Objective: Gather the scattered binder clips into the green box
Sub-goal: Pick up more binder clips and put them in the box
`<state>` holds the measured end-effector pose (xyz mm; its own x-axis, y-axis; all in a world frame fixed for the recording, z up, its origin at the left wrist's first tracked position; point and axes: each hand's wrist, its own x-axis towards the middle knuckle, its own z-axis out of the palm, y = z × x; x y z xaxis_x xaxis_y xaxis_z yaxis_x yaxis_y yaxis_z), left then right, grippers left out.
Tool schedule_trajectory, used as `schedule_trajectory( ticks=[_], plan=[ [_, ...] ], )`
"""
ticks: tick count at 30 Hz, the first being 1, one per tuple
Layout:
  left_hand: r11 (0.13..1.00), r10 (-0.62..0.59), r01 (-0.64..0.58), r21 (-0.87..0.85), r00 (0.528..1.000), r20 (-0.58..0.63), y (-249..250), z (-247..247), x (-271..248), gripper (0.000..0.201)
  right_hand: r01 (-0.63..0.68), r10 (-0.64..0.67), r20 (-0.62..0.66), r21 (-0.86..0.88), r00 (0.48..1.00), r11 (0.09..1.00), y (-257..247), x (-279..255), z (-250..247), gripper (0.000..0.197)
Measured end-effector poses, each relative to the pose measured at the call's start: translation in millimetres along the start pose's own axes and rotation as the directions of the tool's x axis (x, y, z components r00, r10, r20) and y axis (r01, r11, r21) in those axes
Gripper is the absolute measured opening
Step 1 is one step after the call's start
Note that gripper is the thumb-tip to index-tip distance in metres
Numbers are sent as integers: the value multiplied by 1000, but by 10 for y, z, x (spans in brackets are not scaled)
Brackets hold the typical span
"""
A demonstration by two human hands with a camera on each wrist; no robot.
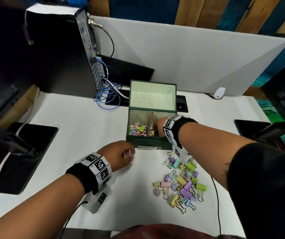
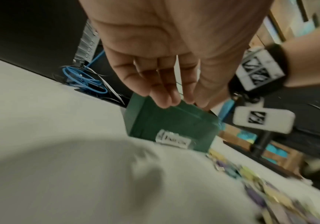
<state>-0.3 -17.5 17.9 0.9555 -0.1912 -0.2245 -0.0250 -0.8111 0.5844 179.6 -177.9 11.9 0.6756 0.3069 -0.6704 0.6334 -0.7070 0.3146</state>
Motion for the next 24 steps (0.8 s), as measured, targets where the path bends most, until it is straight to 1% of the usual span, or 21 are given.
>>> schedule_trajectory(
  ticks=[2,3,4,5,6,8,9,11,14,15,16,18,21,24],
  plan=[
    [997,15,-25,73,991,131,17,114,-92,23,33,-18,116,-126,993,992,-50,-2,-38,72],
    [994,23,-43,97,981,192,27,166,-127,25,54,-28,158,-160,987,986,-98,-90,-100,76],
    [991,35,-65,114,968,249,51,218,-145,26,54,-23,173,-172,985,984,-112,-75,-99,78],
    [988,45,-86,125,952,302,77,273,-154,28,39,-5,182,-185,983,982,-129,-62,-109,73],
    [984,58,-113,139,935,350,116,322,-144,29,23,9,173,-183,985,983,-117,-12,-98,60],
    [968,82,-175,182,900,428,201,413,-93,30,2,6,126,-69,992,998,-54,334,66,34],
    [957,96,-207,204,887,451,251,445,-57,31,4,-1,98,-30,995,1000,-28,392,103,28],
    [939,117,-251,234,876,469,345,502,32,33,-2,0,18,70,1000,998,-44,164,68,23],
    [932,132,-275,236,865,485,465,561,160,36,65,-34,-151,203,988,977,-47,-275,-57,18],
    [931,143,-286,228,858,493,510,585,198,37,70,-20,-188,263,982,962,-21,-381,-79,14],
    [928,157,-299,221,853,498,556,600,229,37,89,-11,-231,330,973,940,11,-483,-99,10],
    [919,170,-324,225,840,516,654,656,287,38,110,46,-288,502,957,858,98,-670,-124,10],
    [900,184,-358,248,828,530,751,764,369,36,119,172,-305,741,937,661,231,-853,-151,10],
    [886,177,-379,268,810,559,784,827,431,39,164,235,-296,874,926,458,281,-933,-213,10]
  ],
)
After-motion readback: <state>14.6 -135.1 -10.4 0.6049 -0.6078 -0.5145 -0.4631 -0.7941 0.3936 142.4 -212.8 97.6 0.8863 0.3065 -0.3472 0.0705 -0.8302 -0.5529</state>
